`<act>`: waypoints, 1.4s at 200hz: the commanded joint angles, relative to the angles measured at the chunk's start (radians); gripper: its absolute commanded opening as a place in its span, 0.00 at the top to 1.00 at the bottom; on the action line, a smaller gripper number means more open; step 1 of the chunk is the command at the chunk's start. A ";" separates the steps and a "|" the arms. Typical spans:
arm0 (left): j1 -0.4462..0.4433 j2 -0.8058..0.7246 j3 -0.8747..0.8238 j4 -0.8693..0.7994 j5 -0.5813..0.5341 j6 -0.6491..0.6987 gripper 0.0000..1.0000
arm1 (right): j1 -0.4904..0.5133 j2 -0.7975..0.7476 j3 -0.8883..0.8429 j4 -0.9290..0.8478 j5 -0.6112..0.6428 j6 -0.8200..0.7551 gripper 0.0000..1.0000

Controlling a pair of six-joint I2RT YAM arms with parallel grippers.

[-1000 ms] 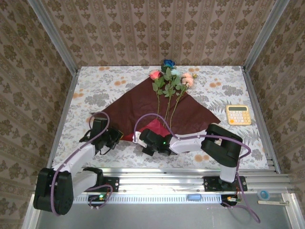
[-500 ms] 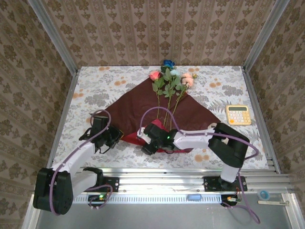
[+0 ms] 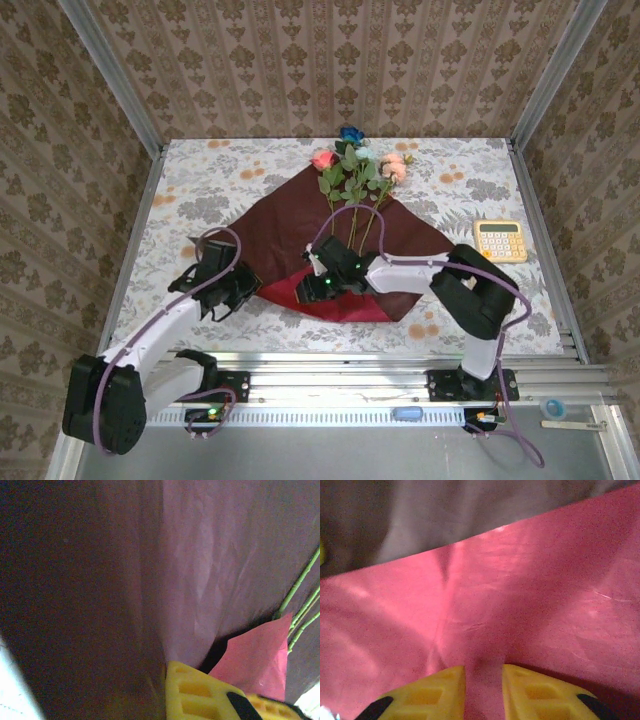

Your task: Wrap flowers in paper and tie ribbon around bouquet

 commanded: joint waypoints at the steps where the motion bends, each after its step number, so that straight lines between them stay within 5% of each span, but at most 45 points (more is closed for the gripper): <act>1: -0.030 0.001 0.048 -0.048 -0.035 0.064 1.00 | 0.009 0.047 0.051 -0.073 -0.032 0.105 0.76; 75: -0.267 0.096 0.280 -0.245 -0.275 0.369 1.00 | -0.004 0.121 0.066 -0.169 -0.015 0.132 0.79; 147: -0.461 0.275 0.477 -0.284 -0.383 0.622 0.95 | -0.024 0.096 0.037 -0.120 -0.056 0.137 0.77; 208: -0.482 0.339 0.495 -0.251 -0.340 0.624 0.94 | -0.083 -0.051 -0.020 -0.050 -0.108 0.196 0.68; 280: -0.536 0.406 0.544 -0.249 -0.341 0.707 0.88 | -0.245 -0.344 -0.195 -0.149 -0.011 0.230 0.73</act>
